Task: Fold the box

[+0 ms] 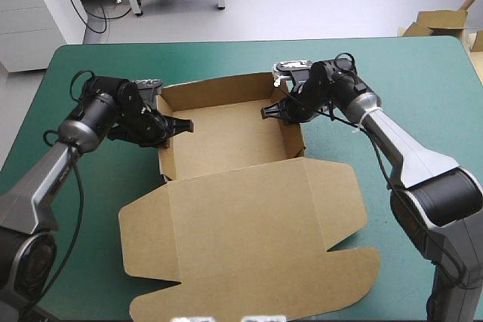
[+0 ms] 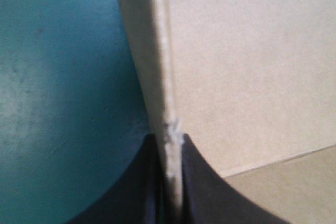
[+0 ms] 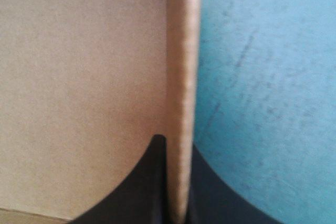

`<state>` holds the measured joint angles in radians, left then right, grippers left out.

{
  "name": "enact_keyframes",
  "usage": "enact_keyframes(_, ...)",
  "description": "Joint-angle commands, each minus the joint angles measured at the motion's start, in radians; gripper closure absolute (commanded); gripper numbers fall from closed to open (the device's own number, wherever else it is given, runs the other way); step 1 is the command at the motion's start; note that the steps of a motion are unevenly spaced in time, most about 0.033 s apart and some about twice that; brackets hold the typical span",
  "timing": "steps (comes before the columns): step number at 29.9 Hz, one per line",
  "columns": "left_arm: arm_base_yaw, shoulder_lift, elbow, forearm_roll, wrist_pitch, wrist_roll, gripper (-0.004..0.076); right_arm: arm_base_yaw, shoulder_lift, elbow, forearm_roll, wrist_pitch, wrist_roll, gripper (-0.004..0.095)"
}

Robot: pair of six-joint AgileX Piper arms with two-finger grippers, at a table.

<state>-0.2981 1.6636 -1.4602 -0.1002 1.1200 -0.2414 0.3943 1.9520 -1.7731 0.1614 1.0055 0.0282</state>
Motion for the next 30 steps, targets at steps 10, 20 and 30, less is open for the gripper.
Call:
enact_keyframes(10, -0.084, 0.210, -0.360, -0.016, 0.110, 0.067, 0.0731, 0.012, -0.114, 0.043, -0.148, 0.152, 0.066, 0.0928)
enact_keyframes(20, -0.086, 0.241, -0.366, -0.026, 0.108, 0.105, 0.0678, 0.012, -0.112, 0.071, -0.221, 0.146, 0.064, 0.0897)
enact_keyframes(30, -0.086, 0.241, -0.366, -0.057, 0.111, 0.199, 0.0209, 0.012, -0.112, 0.054, -0.278, 0.131, 0.075, 0.0378)
